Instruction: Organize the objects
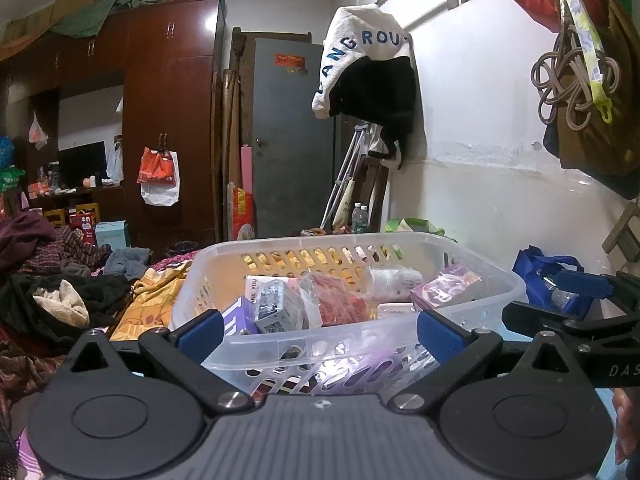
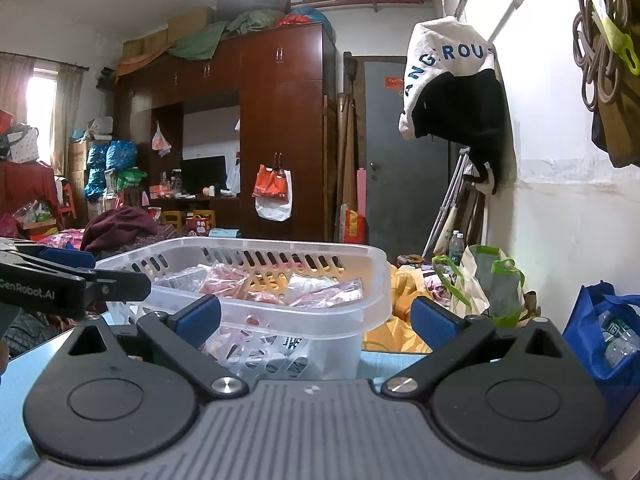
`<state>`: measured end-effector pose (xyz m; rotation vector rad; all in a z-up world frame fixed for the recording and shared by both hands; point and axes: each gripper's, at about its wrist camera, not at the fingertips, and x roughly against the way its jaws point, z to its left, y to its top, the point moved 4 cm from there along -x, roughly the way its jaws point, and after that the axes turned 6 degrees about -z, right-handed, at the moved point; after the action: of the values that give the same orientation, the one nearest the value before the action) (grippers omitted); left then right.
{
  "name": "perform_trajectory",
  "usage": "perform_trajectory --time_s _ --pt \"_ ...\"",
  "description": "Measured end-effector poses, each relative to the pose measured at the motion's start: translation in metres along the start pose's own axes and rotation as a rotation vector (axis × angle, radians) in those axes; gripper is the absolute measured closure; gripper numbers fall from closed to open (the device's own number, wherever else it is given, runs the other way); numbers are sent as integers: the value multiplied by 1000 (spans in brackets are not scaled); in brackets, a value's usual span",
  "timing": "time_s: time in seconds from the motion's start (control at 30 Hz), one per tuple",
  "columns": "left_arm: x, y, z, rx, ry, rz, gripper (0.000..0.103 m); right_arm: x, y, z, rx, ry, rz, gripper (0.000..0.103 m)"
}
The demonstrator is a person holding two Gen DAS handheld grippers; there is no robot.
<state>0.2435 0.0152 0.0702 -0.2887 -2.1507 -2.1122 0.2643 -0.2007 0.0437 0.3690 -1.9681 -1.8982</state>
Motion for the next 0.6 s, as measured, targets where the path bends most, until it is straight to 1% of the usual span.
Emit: perform_trajectory --time_s 0.6 --pt "-1 0 -1 -1 2 0 0 1 0 2 14 5 1 0"
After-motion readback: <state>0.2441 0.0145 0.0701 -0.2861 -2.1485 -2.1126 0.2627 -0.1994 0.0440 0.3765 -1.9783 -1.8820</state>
